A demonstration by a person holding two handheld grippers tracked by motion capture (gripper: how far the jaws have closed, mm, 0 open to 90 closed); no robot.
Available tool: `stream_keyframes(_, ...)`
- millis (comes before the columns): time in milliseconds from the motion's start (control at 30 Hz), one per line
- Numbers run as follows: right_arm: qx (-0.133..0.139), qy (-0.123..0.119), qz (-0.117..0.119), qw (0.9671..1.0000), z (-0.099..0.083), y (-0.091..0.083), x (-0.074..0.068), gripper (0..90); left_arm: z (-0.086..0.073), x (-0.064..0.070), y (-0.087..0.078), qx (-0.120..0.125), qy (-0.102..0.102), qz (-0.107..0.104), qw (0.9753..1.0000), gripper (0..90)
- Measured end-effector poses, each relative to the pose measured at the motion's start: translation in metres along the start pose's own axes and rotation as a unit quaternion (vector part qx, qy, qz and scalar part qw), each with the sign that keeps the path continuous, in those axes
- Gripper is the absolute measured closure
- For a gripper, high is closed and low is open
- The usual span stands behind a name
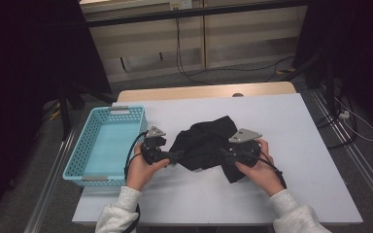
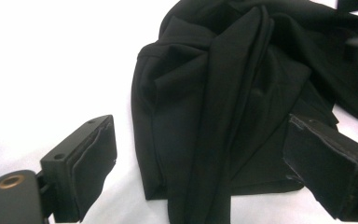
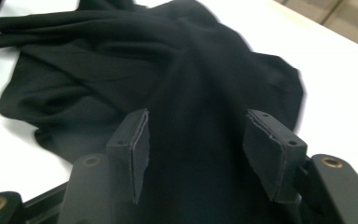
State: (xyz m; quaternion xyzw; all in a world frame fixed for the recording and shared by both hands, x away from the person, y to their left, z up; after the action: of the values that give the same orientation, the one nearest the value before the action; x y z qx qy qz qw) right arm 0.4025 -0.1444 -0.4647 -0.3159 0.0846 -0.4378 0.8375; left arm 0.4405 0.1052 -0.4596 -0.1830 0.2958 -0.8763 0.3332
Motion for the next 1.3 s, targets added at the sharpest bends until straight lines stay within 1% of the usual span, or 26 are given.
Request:
stream_keyframes(33, -0.005, -0.004, -0.002, 1.0, -0.001, 0.002, -0.001, 42.2, -0.001, 0.001, 0.0, -0.003, -0.001, -0.005, 1.0, 13.3)
stream_keyframes(67, -0.014, -0.006, -0.003, 0.9999, -0.003, 0.005, -0.001, 42.3, -0.001, 0.001, 0.0, -0.005, 0.001, -0.005, 1.0, 14.1)
stream_keyframes(100, -0.022, -0.004, -0.001, 0.9998, -0.006, 0.007, 0.0, 43.0, -0.002, 0.001, 0.001, -0.005, -0.002, -0.003, 1.0, 14.2)
stream_keyframes(167, -0.032, 0.01, 0.006, 0.9994, -0.012, 0.01, 0.002, 46.1, -0.003, 0.001, 0.001, -0.009, -0.002, -0.01, 0.9999, 15.9)
stream_keyframes(267, -0.052, 0.03, 0.027, 0.9978, -0.021, 0.015, 0.001, 46.1, -0.003, 0.003, 0.002, -0.011, -0.004, -0.015, 0.9998, 18.2)
stream_keyframes(333, -0.042, 0.037, 0.024, 0.9982, -0.024, 0.016, 0.001, 46.5, -0.003, 0.004, 0.003, -0.014, -0.005, -0.016, 0.9998, 19.2)
stream_keyframes(400, -0.045, 0.031, 0.02, 0.9983, -0.024, 0.014, 0.001, 49.9, -0.004, 0.005, 0.004, -0.015, -0.004, -0.02, 0.9997, 22.5)
stream_keyframes(433, -0.046, 0.032, 0.018, 0.9983, -0.024, 0.014, 0.001, 52.6, -0.005, 0.005, 0.004, -0.02, -0.003, -0.023, 0.9995, 25.9)
stream_keyframes(467, -0.046, 0.033, 0.019, 0.9982, -0.025, 0.013, 0.002, 59.0, -0.005, 0.005, 0.005, -0.02, 0.0, -0.019, 0.9996, 30.0)
stream_keyframes(500, -0.048, 0.03, 0.021, 0.9982, -0.025, 0.013, 0.002, 67.6, -0.006, 0.005, 0.006, -0.021, 0.001, -0.016, 0.9996, 31.1)
stream_keyframes(533, -0.05, 0.032, 0.017, 0.9981, -0.025, 0.012, 0.003, 73.3, -0.007, 0.006, 0.006, -0.025, -0.001, -0.017, 0.9995, 31.4)
stream_keyframes(567, -0.052, 0.034, 0.014, 0.998, -0.025, 0.011, 0.004, 77.6, -0.008, 0.006, 0.007, -0.027, -0.001, -0.019, 0.9995, 32.1)
stream_keyframes(633, -0.057, 0.038, 0.013, 0.9976, -0.026, 0.009, 0.006, 84.0, -0.01, 0.006, 0.01, -0.03, 0.002, -0.012, 0.9995, 32.1)
stream_keyframes(700, -0.057, 0.043, 0.018, 0.9973, -0.027, 0.006, 0.011, 88.9, -0.012, 0.005, 0.012, -0.032, 0.003, -0.01, 0.9994, 32.9)
stream_keyframes(733, -0.054, 0.051, 0.019, 0.997, -0.027, 0.003, 0.014, 89.8, -0.012, 0.005, 0.013, -0.033, 0.005, -0.007, 0.9994, 33.2)
stream_keyframes(800, -0.053, 0.061, 0.018, 0.9966, -0.029, -0.002, 0.021, 90.0, -0.013, 0.006, 0.014, -0.036, 0.007, -0.007, 0.9993, 34.0)
stream_keyframes(867, -0.052, 0.063, 0.016, 0.9965, -0.031, -0.007, 0.027, 90.0, -0.015, 0.006, 0.015, -0.039, 0.007, -0.006, 0.9992, 34.8)
stream_keyframes(900, -0.05, 0.065, 0.015, 0.9965, -0.032, -0.009, 0.029, 90.0, -0.016, 0.006, 0.015, -0.045, 0.01, -0.007, 0.9989, 36.5)
stream_keyframes(967, -0.045, 0.069, 0.021, 0.9964, -0.033, -0.012, 0.032, 90.0, -0.02, 0.006, 0.018, -0.056, 0.017, -0.007, 0.9983, 47.3)
stream_keyframes(1000, -0.037, 0.071, 0.023, 0.9965, -0.033, -0.014, 0.033, 89.8, -0.021, 0.007, 0.018, -0.053, 0.019, -0.004, 0.9984, 52.5)
stream_keyframes(1033, -0.034, 0.072, 0.025, 0.9965, -0.032, -0.016, 0.033, 89.6, -0.02, 0.007, 0.018, -0.056, 0.021, 0.0, 0.9982, 58.6)
stream_keyframes(1067, -0.031, 0.071, 0.027, 0.9966, -0.032, -0.016, 0.032, 89.4, -0.02, 0.007, 0.017, -0.061, 0.022, -0.001, 0.9979, 63.0)
stream_keyframes(1100, -0.029, 0.071, 0.03, 0.9966, -0.031, -0.017, 0.031, 89.4, -0.02, 0.008, 0.017, -0.065, 0.016, -0.007, 0.9978, 70.3)
stream_keyframes(1200, -0.032, 0.066, 0.041, 0.9965, -0.03, -0.016, 0.026, 89.6, -0.02, 0.011, 0.015, -0.069, 0.005, -0.01, 0.9975, 83.1)
stream_keyframes(1233, -0.034, 0.063, 0.043, 0.9965, -0.03, -0.015, 0.025, 89.6, -0.019, 0.012, 0.015, -0.067, 0.0, -0.011, 0.9977, 84.2)
stream_keyframes(1300, -0.033, 0.062, 0.045, 0.9965, -0.03, -0.015, 0.024, 89.4, -0.016, 0.013, 0.013, -0.059, 0.0, -0.012, 0.9982, 85.3)
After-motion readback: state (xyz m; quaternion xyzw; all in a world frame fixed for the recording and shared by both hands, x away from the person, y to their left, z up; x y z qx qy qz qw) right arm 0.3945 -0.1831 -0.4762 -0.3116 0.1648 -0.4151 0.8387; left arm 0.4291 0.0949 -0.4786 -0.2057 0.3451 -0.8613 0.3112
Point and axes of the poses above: each handheld gripper's, and its own axes: y roughly forward along the jaws, z roughly out of its top, x roughly to its right, the point moved 5 cm from there along y, roughly forward along the jaws, and after that the axes turned 2 degrees about z, right-handed, at the moved point
